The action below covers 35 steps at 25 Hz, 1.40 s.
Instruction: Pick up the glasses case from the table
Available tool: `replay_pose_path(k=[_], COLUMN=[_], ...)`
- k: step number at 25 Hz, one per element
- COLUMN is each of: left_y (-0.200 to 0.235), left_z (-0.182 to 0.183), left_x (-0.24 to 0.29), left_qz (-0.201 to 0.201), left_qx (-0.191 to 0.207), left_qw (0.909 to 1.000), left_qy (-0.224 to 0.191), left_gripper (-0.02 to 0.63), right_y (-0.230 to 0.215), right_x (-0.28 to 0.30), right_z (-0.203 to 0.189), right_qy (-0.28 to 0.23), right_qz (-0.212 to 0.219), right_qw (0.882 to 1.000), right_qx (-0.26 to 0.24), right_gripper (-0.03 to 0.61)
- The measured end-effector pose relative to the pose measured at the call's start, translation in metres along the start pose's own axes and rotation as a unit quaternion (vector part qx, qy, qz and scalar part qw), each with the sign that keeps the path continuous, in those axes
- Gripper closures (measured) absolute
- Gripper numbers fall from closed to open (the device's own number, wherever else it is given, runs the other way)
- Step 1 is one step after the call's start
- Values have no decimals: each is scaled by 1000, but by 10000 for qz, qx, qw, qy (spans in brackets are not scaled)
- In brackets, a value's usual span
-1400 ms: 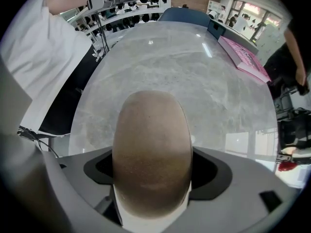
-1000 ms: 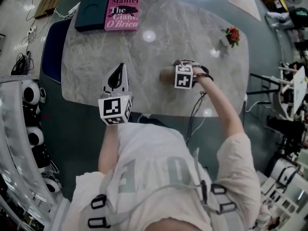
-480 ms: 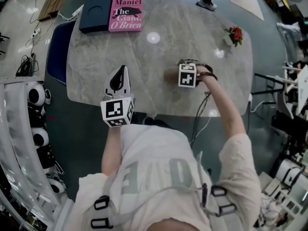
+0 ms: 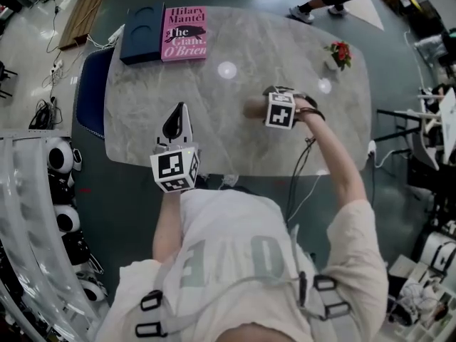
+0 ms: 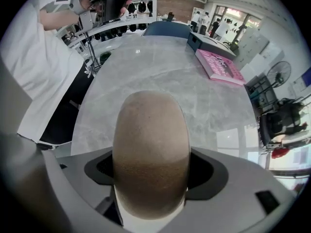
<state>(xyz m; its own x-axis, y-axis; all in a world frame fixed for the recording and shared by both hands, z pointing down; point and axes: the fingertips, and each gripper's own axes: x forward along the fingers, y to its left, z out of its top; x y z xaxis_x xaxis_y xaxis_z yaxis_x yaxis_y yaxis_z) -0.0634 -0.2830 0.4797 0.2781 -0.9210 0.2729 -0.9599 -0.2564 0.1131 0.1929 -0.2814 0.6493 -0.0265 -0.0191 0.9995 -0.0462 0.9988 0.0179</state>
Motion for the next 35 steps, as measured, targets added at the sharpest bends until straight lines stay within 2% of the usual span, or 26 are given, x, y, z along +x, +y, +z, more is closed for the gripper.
replay_pose_path(k=[5, 9, 12, 14, 17, 21, 24, 28, 30, 32, 35], left_y=[6, 10, 8, 4, -6, -22, -32, -39, -45, -52, -61], left_z=[21, 33, 43, 52, 69, 92, 102, 112, 114, 116, 118], left_x=[3, 6, 14, 17, 15, 14, 13, 16, 16, 16, 17], left_qz=[-10, -18, -136, -207, -326, -551, -675, -763, -796, -871, -981], left_qx=[63, 96, -33, -159, -148, 30, 149, 234, 264, 323, 403], left_qw=[9997, 9994, 9990, 9984, 9972, 9948, 9934, 9920, 9916, 9907, 9894], left_qy=[-216, -346, -430, -506, -651, -851, -914, -980, -988, -995, -992], left_gripper=[611, 611, 611, 611, 611, 611, 611, 611, 611, 611, 611], right_y=[-3, -11, -21, -26, -30, -34, -33, -33, -31, -26, -16], right_x=[-22, -51, -76, -93, -115, -143, -168, -210, -232, -255, -282], right_z=[10, 17, 17, 16, 12, 4, 6, 11, 11, 11, 7], right_qy=[-47, -312, -501, -658, -927, -1358, -1922, -2731, -3135, -3600, -4300], right_qz=[-307, -695, -1127, -1393, -1800, -2343, -2715, -3343, -3681, -3926, -4038], right_qw=[9991, 9971, 9920, 9870, 9765, 9539, 9241, 8654, 8288, 7857, 7244], right_qx=[-277, 14, 266, 459, 740, 1292, 1882, 2544, 2815, 3145, 3567], right_gripper=[201, 201, 201, 201, 201, 201, 201, 201, 201, 201, 201])
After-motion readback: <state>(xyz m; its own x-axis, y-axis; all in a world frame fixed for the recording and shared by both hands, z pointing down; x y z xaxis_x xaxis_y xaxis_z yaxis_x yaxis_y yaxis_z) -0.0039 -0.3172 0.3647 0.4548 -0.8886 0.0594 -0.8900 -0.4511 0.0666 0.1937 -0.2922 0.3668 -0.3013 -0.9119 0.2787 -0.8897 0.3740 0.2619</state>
